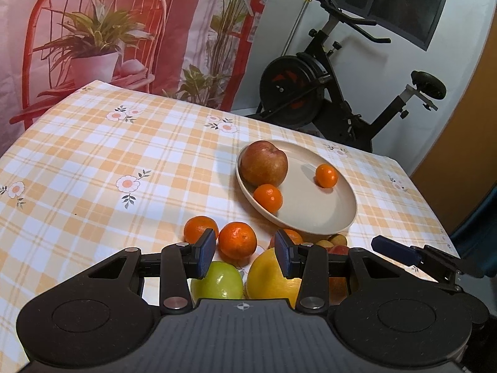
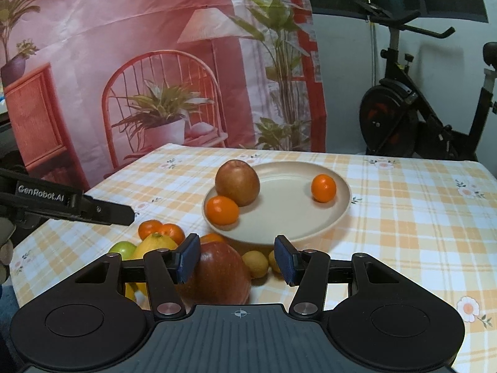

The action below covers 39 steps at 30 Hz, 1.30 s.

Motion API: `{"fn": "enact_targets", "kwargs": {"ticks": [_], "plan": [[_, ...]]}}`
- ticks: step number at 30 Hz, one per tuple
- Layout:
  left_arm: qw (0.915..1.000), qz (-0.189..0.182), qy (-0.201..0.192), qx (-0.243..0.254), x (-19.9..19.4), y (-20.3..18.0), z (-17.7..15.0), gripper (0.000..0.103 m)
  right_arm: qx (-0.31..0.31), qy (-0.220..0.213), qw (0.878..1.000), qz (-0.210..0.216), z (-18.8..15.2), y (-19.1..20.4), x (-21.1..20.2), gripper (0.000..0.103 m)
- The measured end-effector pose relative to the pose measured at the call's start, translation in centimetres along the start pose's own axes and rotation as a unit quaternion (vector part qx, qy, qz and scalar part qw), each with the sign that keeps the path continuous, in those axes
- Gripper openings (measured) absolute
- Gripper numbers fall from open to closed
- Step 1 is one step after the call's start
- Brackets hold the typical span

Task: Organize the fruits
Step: 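Withdraw both grippers from the plate back toward the fruit pile, then reach the left gripper to the second red apple and close on it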

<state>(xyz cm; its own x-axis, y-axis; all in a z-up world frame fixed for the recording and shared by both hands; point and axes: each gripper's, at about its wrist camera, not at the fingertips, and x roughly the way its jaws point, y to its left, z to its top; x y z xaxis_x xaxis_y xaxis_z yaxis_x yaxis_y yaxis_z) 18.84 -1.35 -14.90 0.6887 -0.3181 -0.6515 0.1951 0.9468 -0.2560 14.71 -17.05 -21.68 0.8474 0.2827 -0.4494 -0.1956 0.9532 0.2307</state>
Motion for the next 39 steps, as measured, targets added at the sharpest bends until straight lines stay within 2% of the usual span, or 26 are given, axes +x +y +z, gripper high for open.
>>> {"fn": "enact_targets", "kwargs": {"ticks": [12,28,37,39], "plan": [[0.9998,-0.012,0.004,0.013,-0.5,-0.7,-0.6,0.044,0.014,0.014,1.0,0.02,-1.6,0.1,-1.6,0.052],[0.9989,-0.035,0.016,0.028,-0.9,-1.8,-1.0,0.044,0.026,0.028,0.999,0.019,-2.5,-0.2,-3.0,0.052],[0.9966,-0.071,0.037,0.015,-0.5,-2.2,-1.0,0.043,0.029,0.04,0.999,0.015,-3.0,-0.2,-3.5,0.048],[0.9957,-0.081,0.043,0.016,-0.1,-2.4,-1.0,0.039,0.029,0.043,0.999,0.012,-3.1,-0.2,-3.5,0.048]]}}
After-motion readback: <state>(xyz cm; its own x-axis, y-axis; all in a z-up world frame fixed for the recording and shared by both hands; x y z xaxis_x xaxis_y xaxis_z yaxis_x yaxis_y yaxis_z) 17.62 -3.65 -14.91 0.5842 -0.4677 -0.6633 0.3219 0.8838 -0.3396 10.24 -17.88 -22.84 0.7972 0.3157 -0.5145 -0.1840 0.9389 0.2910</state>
